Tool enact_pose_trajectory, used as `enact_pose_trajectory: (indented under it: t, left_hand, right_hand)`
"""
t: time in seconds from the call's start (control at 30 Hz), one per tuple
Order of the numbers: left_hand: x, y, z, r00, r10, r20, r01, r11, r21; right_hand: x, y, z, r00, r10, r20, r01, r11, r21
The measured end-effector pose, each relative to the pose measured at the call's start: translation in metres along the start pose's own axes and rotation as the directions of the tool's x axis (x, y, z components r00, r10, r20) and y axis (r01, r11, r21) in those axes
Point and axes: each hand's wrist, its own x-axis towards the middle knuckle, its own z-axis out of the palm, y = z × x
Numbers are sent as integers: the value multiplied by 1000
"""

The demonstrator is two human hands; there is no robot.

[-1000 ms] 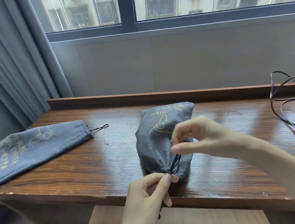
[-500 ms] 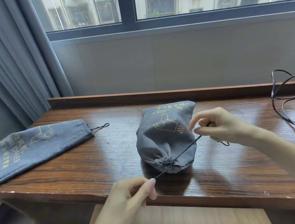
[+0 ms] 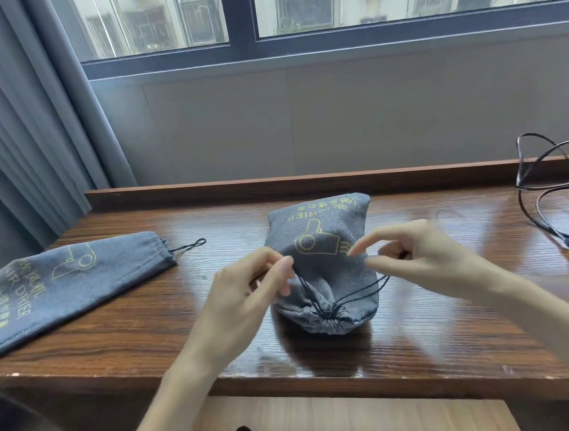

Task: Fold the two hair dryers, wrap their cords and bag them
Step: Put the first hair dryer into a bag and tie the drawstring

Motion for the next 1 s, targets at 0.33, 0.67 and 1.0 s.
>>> enact_pose_trajectory:
  t: [0.33, 0.67, 1.0]
  left_hand:
    - [13, -3, 42, 976, 79, -205, -63, 995, 83]
    - [-18, -13, 71, 961, 209, -181, -157, 951, 267]
    - [-14, -10, 45, 994, -106, 7, 101, 928, -359]
  right_hand:
    - [17, -30, 39, 993, 50, 104, -67, 982, 174]
    - [16, -45, 36, 995, 93, 17, -94, 947, 308]
    - [-7, -13, 11, 969, 190, 158, -219, 957, 189]
